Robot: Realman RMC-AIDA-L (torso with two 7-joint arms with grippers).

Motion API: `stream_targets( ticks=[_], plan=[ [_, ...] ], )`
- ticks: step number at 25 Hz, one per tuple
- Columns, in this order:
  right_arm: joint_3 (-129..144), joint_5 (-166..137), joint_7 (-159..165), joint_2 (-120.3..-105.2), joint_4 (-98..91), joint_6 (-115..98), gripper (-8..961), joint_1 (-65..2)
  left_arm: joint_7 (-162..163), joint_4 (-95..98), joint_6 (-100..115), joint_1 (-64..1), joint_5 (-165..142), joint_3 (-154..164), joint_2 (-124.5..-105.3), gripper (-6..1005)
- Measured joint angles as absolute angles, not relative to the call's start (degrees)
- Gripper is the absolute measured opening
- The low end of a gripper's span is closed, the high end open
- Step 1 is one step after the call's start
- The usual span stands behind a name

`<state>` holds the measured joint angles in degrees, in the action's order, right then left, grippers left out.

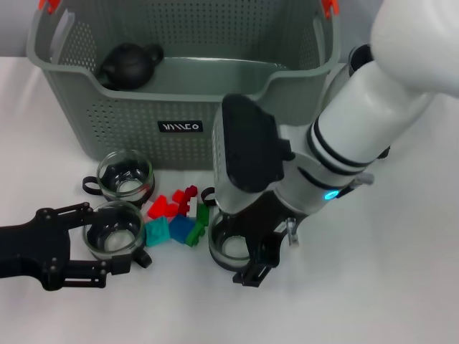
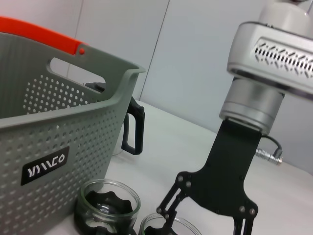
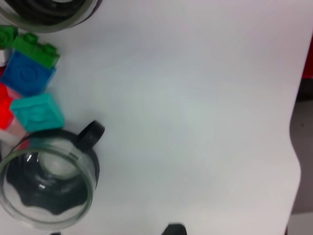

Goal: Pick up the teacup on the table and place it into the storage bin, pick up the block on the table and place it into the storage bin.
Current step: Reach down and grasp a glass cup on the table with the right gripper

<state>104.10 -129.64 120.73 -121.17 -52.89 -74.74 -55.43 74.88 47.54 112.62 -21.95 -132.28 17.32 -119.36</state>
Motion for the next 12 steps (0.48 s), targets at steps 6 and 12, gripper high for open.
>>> stream_targets(
  ticks=[6, 12],
  plan=[
    [105.76, -128.87, 121.11, -121.41, -51.63, -73.67, 831, -55.81, 74.88, 47.35, 112.19, -21.97, -132.28, 17.32, -119.36, 921],
    [106.4, -128.24, 121.23, -121.42, -51.27, -73.36, 682, -55.87, 74.76, 47.34, 112.02, -22.04, -132.28, 17.32, -119.36, 921]
  ],
)
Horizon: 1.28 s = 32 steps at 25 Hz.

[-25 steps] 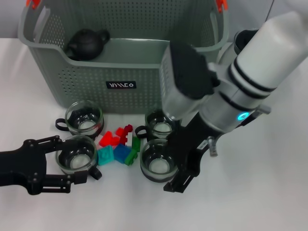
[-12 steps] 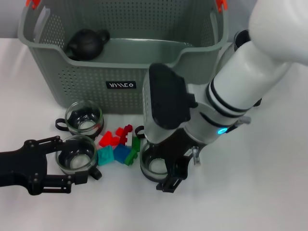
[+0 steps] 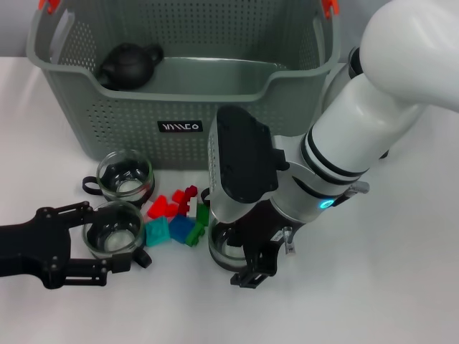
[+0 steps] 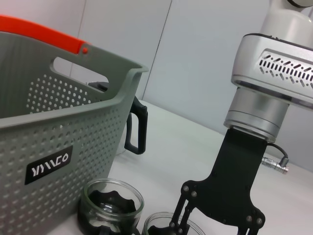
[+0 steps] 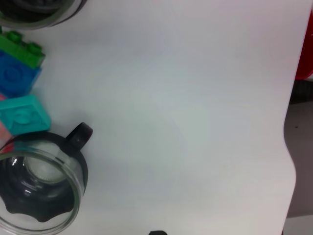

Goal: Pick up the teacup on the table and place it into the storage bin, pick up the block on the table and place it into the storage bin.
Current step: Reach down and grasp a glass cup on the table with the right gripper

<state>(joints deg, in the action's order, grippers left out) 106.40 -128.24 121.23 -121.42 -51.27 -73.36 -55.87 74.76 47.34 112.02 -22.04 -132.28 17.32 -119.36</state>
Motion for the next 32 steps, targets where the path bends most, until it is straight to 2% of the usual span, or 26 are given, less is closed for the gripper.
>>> stream_targets(
  ticks=[7, 32],
  plan=[
    [107.83, -128.2, 121.59, -121.38, -51.22, -73.23, 649, -55.97, 74.74, 47.37, 111.85, -22.15, -132.28, 17.32, -119.36, 921],
    [108.1, -127.36, 121.64, -121.2, -52.04, -76.62, 646, -56.02, 74.56, 47.28, 111.39, -21.97, -132.28, 17.32, -119.36, 921]
  ],
)
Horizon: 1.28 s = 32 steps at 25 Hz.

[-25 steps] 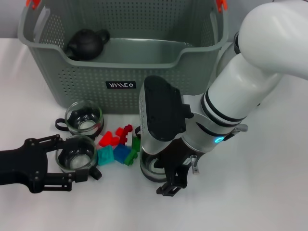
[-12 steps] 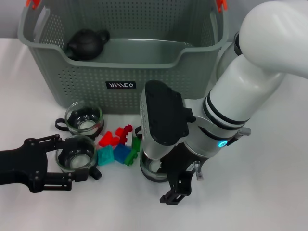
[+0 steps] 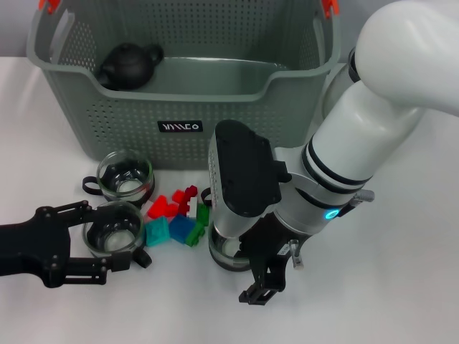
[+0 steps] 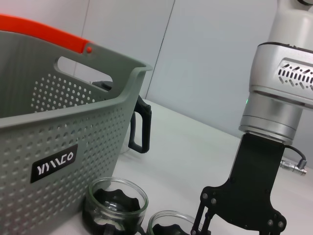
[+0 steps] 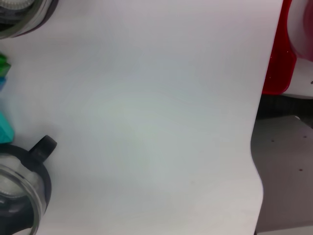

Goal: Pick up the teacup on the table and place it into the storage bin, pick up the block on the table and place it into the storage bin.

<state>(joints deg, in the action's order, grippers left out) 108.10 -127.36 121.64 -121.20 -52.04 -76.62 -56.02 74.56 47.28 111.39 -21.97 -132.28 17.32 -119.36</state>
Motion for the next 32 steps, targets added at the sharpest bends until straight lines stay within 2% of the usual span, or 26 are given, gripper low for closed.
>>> stream_targets(
  ticks=[10, 21, 29, 32],
  plan=[
    [108.31, -127.83, 121.76, -121.2, -52.03, -76.37, 602, -56.1, 74.53, 47.29, 111.33, -21.97, -132.28, 17.32, -119.36, 921],
    [108.53, -129.63, 122.86, -121.23, -52.08, -75.85, 136, -56.06, 74.48, 47.29, 110.84, -21.97, -132.28, 17.32, -119.36, 921],
    [108.34, -129.41, 123.32, -121.0, -56.03, -77.96, 64, -54.72, 74.37, 47.29, 110.96, -21.97, -132.28, 17.31, -119.36, 921],
    [108.14, -128.9, 123.35, -120.89, -57.2, -79.6, 64, -54.36, 74.35, 47.29, 111.06, -21.97, -132.28, 17.32, -119.36, 921]
  ],
)
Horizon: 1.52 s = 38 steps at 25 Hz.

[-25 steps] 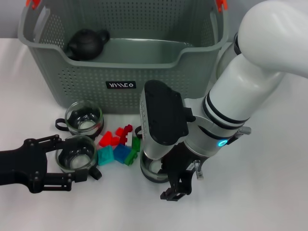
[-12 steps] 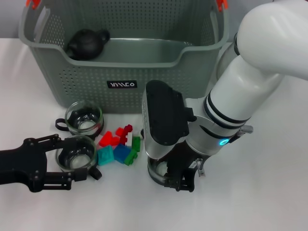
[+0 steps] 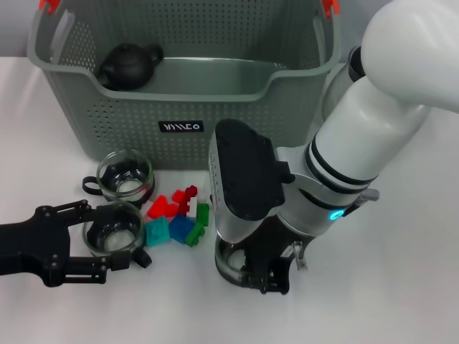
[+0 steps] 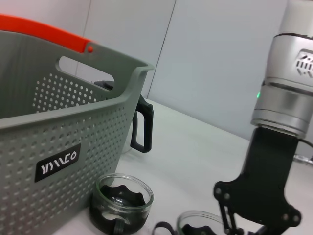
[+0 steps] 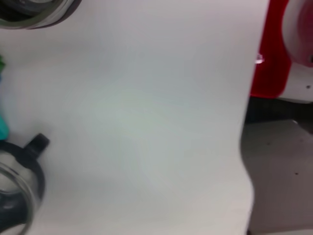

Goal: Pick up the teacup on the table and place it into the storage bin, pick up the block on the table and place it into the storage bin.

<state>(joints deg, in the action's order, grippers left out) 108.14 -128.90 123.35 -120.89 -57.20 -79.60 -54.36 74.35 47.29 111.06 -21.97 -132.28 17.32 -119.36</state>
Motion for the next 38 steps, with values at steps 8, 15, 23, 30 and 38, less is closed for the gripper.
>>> stream_targets(
  ticks=[8, 15, 23, 30, 38],
  plan=[
    [100.91, -127.13, 123.1, -120.49, -67.93, -89.48, 65, -50.5, 74.27, 47.56, 111.34, -21.88, -132.91, 17.2, -119.36, 921],
    [89.66, -123.68, 124.17, -120.33, -75.6, -97.28, 60, -50.47, 74.18, 47.77, 111.64, -21.73, -133.57, 16.87, -119.36, 921],
    [77.36, -121.77, 124.85, -120.32, -78.03, -99.11, 61, -55.7, 74.17, 47.68, 112.0, -21.88, -133.62, 16.91, -119.36, 921],
    [72.29, -123.4, 125.09, -120.32, -76.64, -87.68, 61, -58.31, 74.09, 47.49, 112.13, -21.78, -133.61, 17.18, -119.36, 921],
    [69.69, -135.54, 130.18, -120.24, -62.91, -73.82, 61, -65.38, 73.66, 47.74, 113.19, -21.75, -134.52, 16.87, -119.4, 921]
  ],
)
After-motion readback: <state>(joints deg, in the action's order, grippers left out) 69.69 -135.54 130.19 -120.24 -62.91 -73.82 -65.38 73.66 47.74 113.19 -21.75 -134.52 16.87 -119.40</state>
